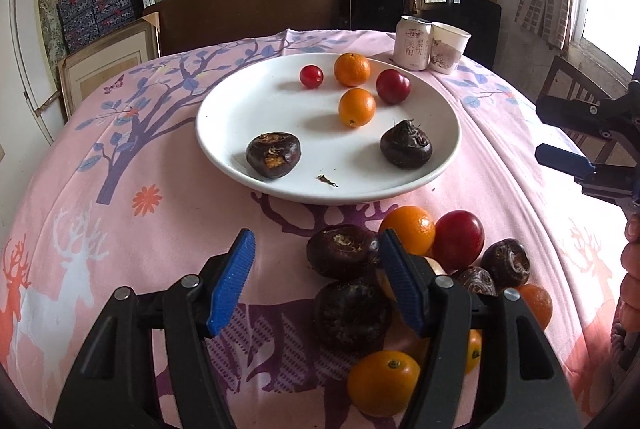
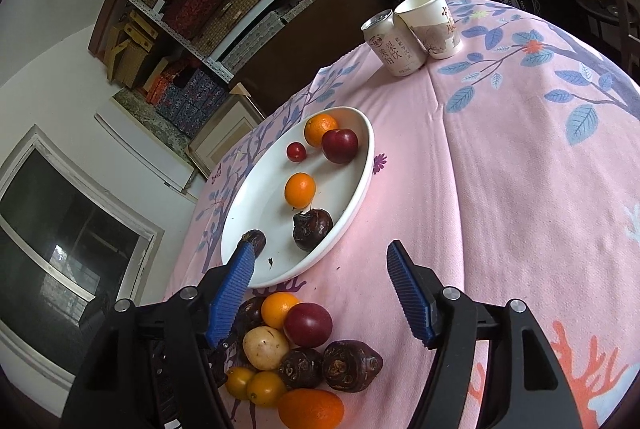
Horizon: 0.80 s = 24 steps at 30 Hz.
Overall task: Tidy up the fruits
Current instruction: 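Place the mangosteen on the plate with the left tool while the right places the plum there, then grasp another mangosteen with the left tool while the right tool grasps another red plum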
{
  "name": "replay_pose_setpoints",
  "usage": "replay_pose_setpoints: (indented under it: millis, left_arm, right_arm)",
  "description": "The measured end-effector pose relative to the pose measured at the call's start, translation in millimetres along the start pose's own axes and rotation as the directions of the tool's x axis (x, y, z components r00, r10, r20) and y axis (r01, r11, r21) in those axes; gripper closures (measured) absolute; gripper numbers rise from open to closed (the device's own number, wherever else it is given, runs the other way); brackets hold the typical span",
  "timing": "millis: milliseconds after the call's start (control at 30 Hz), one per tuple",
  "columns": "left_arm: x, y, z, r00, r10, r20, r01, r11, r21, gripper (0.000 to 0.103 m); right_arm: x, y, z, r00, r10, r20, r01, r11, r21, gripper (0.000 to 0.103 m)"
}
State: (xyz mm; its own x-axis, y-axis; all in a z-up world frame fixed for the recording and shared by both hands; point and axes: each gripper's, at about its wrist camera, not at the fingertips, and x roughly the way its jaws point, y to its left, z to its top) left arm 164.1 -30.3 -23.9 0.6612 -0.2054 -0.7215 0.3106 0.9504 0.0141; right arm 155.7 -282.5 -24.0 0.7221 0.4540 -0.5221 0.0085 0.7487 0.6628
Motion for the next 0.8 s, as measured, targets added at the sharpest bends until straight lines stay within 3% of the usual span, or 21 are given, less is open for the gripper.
replay_pose_setpoints:
  millis: [200,333,600,800]
  left_arm:
    - [11,7,0,0.997,0.07,-0.022,-0.07,0.998,0.004,0.027]
    - [7,27,-11,0.977,0.206,-0.048,-0.206,0.979,0.011,0.026]
    - [-3,32,-12,0.982,0.191,0.002,-0.191,0.982,0.004,0.027]
    - [13,29,-8,0.99,0.131,-0.048,-0.131,0.991,0.009,0.043]
  right_arm:
    - [0,1,-1,1.0,0.0,-0.006,0.0,1.0,0.001,0.033]
    - [0,0,-1,1.0,0.002,-0.009,-0.002,1.0,0.011,0.033]
    - [0,3,-1,1.0,0.012,-0.013,-0.012,1.0,-0.003,0.033]
    - [4,9,-4,0.999,0.004,-0.036,-0.005,0.999,-0.041,0.033]
